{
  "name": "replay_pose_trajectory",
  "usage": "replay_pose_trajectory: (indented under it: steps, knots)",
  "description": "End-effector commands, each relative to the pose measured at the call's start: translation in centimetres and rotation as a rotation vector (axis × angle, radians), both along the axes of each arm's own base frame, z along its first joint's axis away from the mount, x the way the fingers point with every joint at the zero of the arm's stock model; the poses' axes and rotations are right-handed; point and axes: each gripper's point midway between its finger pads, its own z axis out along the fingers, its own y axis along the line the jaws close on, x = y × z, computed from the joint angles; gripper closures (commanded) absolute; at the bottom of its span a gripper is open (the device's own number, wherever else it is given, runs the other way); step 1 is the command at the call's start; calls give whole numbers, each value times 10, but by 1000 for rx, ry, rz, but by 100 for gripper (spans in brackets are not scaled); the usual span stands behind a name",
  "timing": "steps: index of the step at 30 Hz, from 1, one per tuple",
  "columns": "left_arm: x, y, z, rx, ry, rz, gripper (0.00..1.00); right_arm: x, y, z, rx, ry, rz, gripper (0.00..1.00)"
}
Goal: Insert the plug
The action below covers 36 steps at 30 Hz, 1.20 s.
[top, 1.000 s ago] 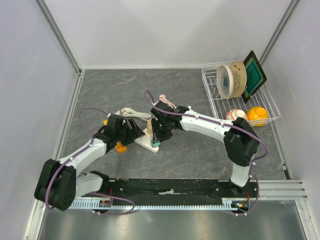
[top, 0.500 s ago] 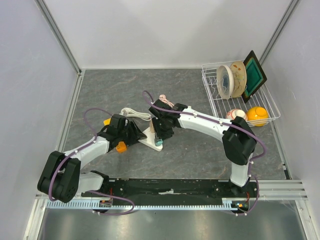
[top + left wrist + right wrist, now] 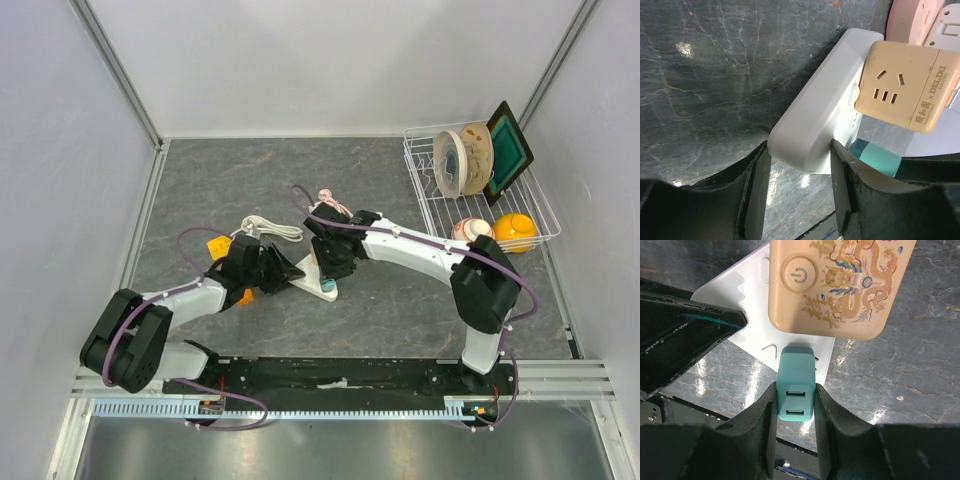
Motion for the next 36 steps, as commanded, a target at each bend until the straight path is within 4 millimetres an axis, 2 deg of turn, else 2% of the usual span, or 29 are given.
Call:
replay_pose_trajectory:
  steps: [1,12,16,20,24,26,27,28,30,31,33,34,35,36]
  knots:
    - [-32,-19,-11,-91,124,-59,73,-11,-12,-49,-58,26,30,100]
    - [-34,-20,-12,-118,142,-34,73,-35,-39,-95,-127,90,52,100]
    - [-33,-19,-10,-122,136,-24,73,-55,-49,-108,-127,158,50,100]
    - [-31,-19,-8,-122,130,-23,73,-62,-55,-115,-144,165,53,100]
    - [-32,-19,-8,-110,132,-33,72,-53,-46,-110,-127,142,46,100]
    - [-32,-18,-8,-99,129,-33,70,-44,-39,-98,-110,104,46,99]
    - [-31,-17,-8,-90,122,-38,69,-40,-36,-92,-101,88,44,93]
    - [-30,-16,-5,-85,110,-37,67,-34,-29,-82,-77,67,48,76]
    - [-29,-12,-6,-57,104,-27,66,-22,-22,-58,-42,0,42,56]
    - [-27,-10,-5,-50,97,-22,64,-15,-15,-43,-12,-33,41,40]
    - [-26,-7,-6,-23,93,-20,64,-2,-7,-9,50,-116,27,25]
    - [-24,-7,-5,-18,87,-18,63,5,0,10,81,-157,19,14]
    - [-23,-6,-6,-6,83,-17,63,11,2,33,120,-204,14,9]
    - [-23,-5,-6,1,87,-17,63,18,2,46,128,-247,1,2]
